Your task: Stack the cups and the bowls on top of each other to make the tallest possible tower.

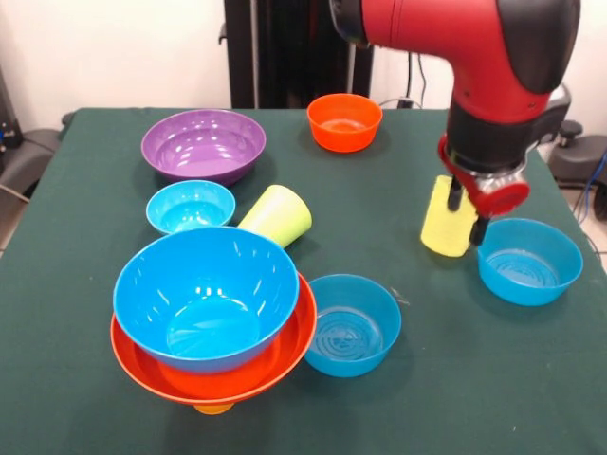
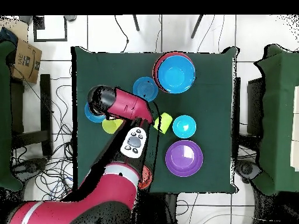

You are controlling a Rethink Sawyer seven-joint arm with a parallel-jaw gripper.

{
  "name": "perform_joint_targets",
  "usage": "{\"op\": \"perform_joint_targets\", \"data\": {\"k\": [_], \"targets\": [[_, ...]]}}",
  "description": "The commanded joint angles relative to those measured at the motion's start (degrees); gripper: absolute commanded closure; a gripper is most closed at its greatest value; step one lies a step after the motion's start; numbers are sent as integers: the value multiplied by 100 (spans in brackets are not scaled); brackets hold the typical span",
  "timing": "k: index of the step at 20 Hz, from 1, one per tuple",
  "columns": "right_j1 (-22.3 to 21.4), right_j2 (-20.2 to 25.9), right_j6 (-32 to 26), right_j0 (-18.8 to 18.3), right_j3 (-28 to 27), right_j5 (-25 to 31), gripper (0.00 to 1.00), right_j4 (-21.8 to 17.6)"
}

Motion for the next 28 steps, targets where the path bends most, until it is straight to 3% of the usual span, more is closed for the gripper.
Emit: {"op": "perform_joint_targets", "data": {"k": [1, 10, 19, 23, 28], "targets": [[-480, 227, 1198, 109, -386, 1057, 0, 22], [-504, 235, 1069, 33, -336, 1151, 0, 32], [-206, 273, 936, 21, -208, 590, 0, 14], [-166, 202, 907, 70, -242, 881, 0, -117], [-70, 160, 818, 62, -310, 856, 0, -203]]}}
